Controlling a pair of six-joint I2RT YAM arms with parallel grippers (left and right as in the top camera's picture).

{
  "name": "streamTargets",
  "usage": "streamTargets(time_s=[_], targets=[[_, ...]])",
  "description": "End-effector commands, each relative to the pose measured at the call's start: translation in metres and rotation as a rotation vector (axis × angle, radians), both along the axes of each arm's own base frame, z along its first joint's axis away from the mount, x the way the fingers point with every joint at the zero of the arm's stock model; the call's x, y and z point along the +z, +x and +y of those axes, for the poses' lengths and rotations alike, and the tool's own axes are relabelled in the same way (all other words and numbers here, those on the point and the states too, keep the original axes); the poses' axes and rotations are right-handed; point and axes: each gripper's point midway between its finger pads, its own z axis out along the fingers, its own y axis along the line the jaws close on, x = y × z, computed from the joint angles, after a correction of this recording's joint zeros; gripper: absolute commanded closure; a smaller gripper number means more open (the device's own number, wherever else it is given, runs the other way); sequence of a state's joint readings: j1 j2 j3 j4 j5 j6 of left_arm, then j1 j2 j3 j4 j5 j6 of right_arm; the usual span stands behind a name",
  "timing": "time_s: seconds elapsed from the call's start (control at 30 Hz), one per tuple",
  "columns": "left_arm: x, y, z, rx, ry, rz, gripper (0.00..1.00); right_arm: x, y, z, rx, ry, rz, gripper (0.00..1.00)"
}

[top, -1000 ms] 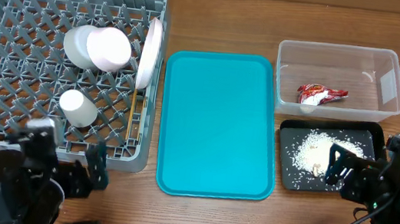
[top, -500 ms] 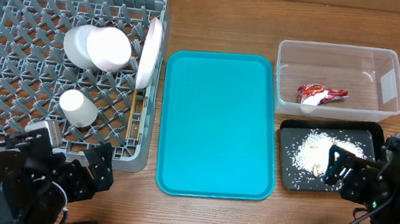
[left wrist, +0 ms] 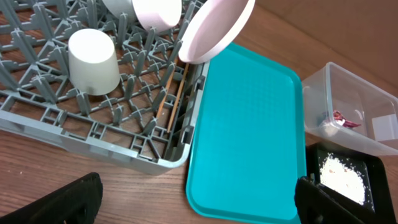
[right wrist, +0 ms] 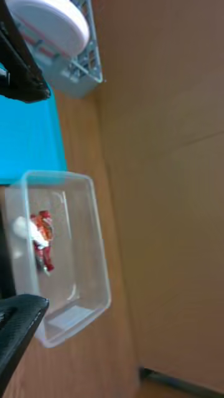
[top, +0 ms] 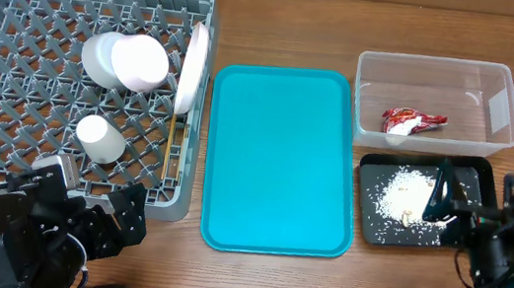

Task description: Sort waste into correct bins and load items into the dishwasher

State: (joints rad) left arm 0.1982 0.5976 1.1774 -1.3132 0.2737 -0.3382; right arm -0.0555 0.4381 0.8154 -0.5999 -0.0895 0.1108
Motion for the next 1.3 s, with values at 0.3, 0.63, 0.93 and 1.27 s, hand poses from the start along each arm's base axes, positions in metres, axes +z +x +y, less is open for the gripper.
streamTargets(time_s=[0.3,0.63,0.93,1.27], targets=[[0.001,-0.001,-0.002,-0.007,-0.011,-0.006,0.0,-0.032,0.002,0.01,0.047,-0.024,-0.415,0.0],[0.001,-0.001,-0.002,-0.007,-0.011,-0.006,0.0,-0.064,0.001,0.005,0.018,-0.028,-0.442,0.0],[0.001,-0.001,-0.002,-0.007,-0.011,-0.006,0.0,-0.134,0.016,0.011,0.053,-0.028,-0.256,0.0],[0.001,-0.001,-0.002,-0.007,-0.011,-0.006,0.0,-0.159,0.017,0.012,0.062,-0.029,-0.155,0.0]])
